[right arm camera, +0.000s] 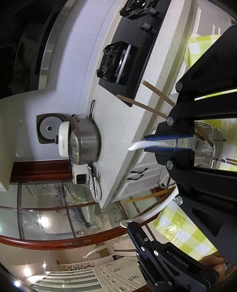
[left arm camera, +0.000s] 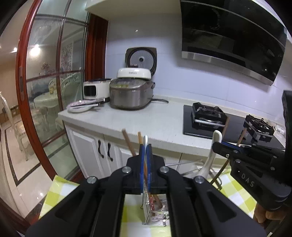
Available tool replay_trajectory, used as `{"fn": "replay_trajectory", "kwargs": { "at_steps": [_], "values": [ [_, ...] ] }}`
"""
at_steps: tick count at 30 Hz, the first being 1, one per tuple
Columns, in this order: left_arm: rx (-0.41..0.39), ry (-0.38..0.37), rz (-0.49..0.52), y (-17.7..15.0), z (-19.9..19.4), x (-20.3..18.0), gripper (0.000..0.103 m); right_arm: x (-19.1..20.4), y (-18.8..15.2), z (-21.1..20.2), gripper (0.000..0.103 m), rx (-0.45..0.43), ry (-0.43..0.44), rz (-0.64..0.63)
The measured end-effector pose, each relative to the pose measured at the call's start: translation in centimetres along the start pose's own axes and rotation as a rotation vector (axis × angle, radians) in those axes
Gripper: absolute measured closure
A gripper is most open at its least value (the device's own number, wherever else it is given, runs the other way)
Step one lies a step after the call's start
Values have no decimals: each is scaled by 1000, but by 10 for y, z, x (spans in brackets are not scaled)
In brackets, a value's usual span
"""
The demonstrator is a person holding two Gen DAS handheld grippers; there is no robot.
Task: Organize utensils
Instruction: 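Carry both spoons over the wire rack and lower them inside, then open both tools to release the spoons into the rack, then move both open tools back down to the remaining wooden chopsticks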
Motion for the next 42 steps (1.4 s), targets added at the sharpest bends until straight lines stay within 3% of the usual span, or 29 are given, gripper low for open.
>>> {"fn": "replay_trajectory", "kwargs": {
  "at_steps": [10,14,15,17,19,21,24,32,42],
  "values": [
    [69,9,-14,-27,13,4,98,-5,-28,19,92,21,-54,-9],
    [83,9,-28,-33,9,5,66,-8,-35,14,92,19,-64,-3],
    [85,7,-33,-34,7,6,66,-10,-37,12,90,16,-69,3],
    [90,15,-31,-38,3,7,64,-13,-40,5,83,4,-77,17],
    [92,26,-40,-41,-4,10,58,-15,-43,-3,58,-15,-81,26],
    [91,41,-50,-44,-10,12,52,-15,-47,-15,47,-36,-105,27],
    [98,77,-61,-53,-25,16,44,-16,-53,-30,43,-51,-106,45],
    [132,114,-80,-97,-58,17,43,-25,-89,-72,32,-61,-155,91],
    [261,82,-81,-183,-70,20,43,-33,-179,-80,31,56,-167,142]
  ]
}}
Point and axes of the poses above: each gripper's, at about its wrist camera, not at the fingertips, and z roughly the way its jaws point, x to its left, y to its top, the point moved 8 cm from there along z, roughly the way its jaws point, and after that the axes turned 7 degrees about y, right-handed, at the moved point
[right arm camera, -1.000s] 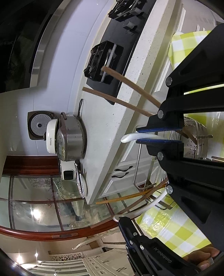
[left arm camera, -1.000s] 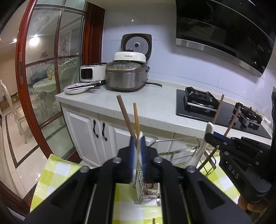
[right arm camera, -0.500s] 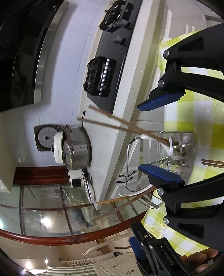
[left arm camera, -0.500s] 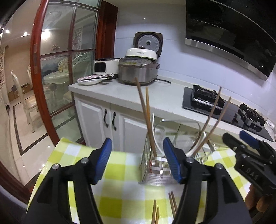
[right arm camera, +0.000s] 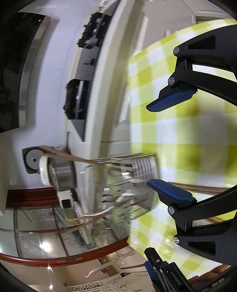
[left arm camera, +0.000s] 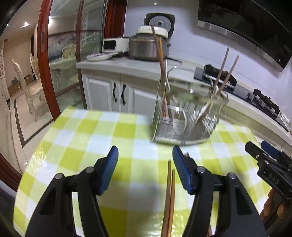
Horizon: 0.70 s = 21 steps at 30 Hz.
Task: Organize utensils
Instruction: 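Move both open tools back down to the remaining wooden chopsticks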
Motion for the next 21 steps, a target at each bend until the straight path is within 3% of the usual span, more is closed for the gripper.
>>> {"fn": "replay_trajectory", "kwargs": {
  "at_steps": [7,14,21],
  "values": [
    [59,16,31,-39,2,-3,43,-6,-38,0,31,51,-14,-2],
    [90,-5,70,-56,3,-13,43,-8,-60,-5,28,81,-11,-5],
    [98,-16,108,-56,4,-21,55,-12,-66,-9,27,85,-18,0]
  ]
}}
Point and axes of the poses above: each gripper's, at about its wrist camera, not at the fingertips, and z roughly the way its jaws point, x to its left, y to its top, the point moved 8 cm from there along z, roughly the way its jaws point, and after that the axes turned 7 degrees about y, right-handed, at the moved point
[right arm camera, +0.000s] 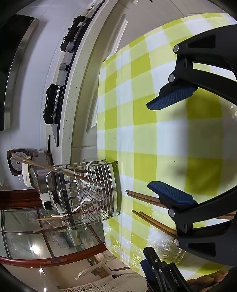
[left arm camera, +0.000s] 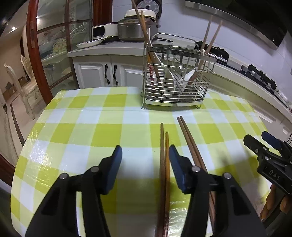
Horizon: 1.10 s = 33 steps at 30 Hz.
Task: Organize utensils
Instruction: 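Move both open tools back down to the remaining wooden chopsticks, then close the left tool on a wooden chopstick while the right tool grasps another chopstick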
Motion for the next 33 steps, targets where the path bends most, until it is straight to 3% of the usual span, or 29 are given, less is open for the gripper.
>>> {"fn": "replay_trajectory", "kwargs": {
  "at_steps": [3,14,24,33],
  "values": [
    [11,-7,7,-1,3,-2,64,0,-4,1,26,8,-2,-6],
    [54,-32,73,2,28,-12,75,-4,-21,22,25,66,-3,-7],
    [94,-65,158,17,62,-37,82,-11,-22,27,24,86,7,33],
    [124,-57,173,19,85,-42,85,-6,-22,28,24,97,16,12]
  ]
}}
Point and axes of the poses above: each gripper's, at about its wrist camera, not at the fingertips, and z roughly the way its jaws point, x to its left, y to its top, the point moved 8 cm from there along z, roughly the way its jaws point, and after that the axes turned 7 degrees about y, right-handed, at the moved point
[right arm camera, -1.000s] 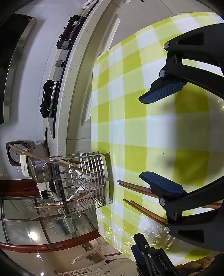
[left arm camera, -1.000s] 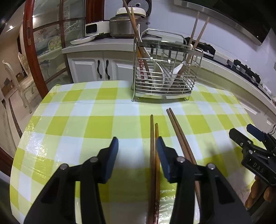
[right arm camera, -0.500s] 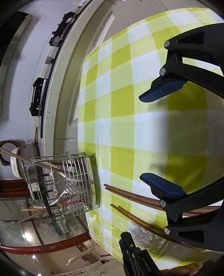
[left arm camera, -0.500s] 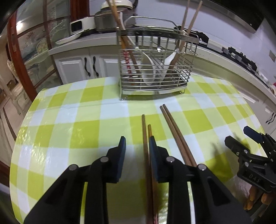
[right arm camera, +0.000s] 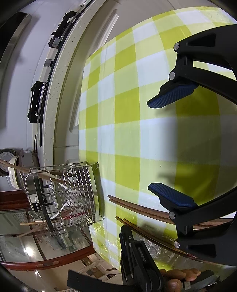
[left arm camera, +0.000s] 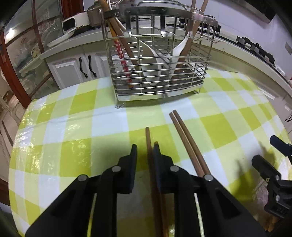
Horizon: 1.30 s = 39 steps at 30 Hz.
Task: Organize utensils
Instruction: 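Close the left tool on a wooden chopstick while the right tool grasps another chopstick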
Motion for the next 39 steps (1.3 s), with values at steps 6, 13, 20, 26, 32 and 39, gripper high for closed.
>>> {"fn": "replay_trajectory", "kwargs": {
  "at_steps": [6,13,20,26,32,39],
  "values": [
    [0,12,12,2,11,2,85,1,-1,2,24,11,4,-7],
    [-4,5,-5,-10,4,7,97,7,1,9,24,28,8,-26],
    [-21,15,-71,-29,-9,27,97,30,22,20,24,14,46,-45],
    [-32,29,-99,-40,-17,40,97,45,35,46,24,63,78,-42],
    [-32,19,-121,-44,-21,44,97,57,40,66,24,105,88,-52],
    [-32,2,-135,-44,-20,46,97,64,43,81,26,132,74,-68]
  ]
}}
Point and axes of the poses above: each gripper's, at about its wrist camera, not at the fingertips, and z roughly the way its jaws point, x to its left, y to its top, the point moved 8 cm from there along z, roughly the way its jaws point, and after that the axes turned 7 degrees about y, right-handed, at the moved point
